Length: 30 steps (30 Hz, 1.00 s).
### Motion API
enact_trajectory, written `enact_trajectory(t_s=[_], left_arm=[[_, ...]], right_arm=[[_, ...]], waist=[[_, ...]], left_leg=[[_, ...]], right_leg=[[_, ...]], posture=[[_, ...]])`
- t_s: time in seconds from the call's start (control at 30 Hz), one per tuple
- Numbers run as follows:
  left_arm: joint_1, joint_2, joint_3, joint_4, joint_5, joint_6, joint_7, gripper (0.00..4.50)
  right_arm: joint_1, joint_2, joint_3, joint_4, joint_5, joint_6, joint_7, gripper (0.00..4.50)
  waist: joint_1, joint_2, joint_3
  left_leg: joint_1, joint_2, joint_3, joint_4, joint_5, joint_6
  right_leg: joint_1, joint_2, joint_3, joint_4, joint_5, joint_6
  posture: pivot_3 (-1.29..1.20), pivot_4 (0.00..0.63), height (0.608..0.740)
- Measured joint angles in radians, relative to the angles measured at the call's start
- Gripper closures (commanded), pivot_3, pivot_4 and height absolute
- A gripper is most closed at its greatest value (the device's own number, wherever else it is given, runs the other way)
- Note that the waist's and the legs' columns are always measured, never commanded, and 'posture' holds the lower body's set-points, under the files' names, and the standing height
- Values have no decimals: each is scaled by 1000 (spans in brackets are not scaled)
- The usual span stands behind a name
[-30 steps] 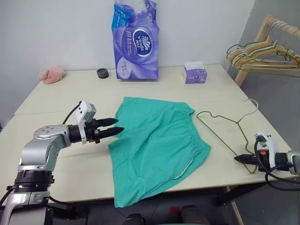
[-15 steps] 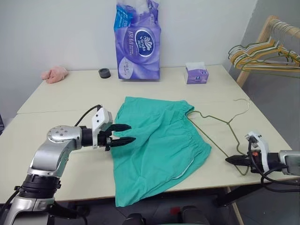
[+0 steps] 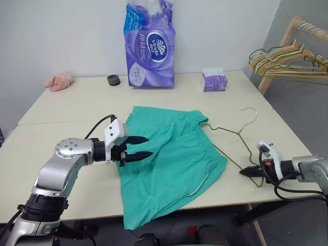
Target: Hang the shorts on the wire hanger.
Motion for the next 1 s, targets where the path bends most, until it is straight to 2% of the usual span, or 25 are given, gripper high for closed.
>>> enact_trajectory(t_s=[0.2,0.5,0.8,1.0], left_arm=[[30,0,1,-13,1,-18,10,1794],[43,0,1,-14,23,-46,21,1794],[39,-1,-6,0,45,-84,20,1794],[45,-1,-7,2,57,-93,23,1794]], right_arm=[[-39,0,5,-55,-1,-9,3,4500],[-7,-33,105,-131,-54,-95,24,4500],[-192,82,211,87,-181,-149,-1,4500],[-213,86,211,96,-198,-157,7,4500]], waist=[[11,0,1],[24,0,2],[21,2,4],[25,2,4]], left_leg=[[0,0,0,0,0,0],[0,0,0,0,0,0],[0,0,0,0,0,0],[-1,0,-1,0,0,0]], right_leg=[[0,0,0,0,0,0],[0,0,0,0,0,0],[-1,0,0,0,0,0],[-2,0,0,1,0,0]], posture=[[-98,43,740],[-98,42,740],[-82,37,740],[-64,37,740]])
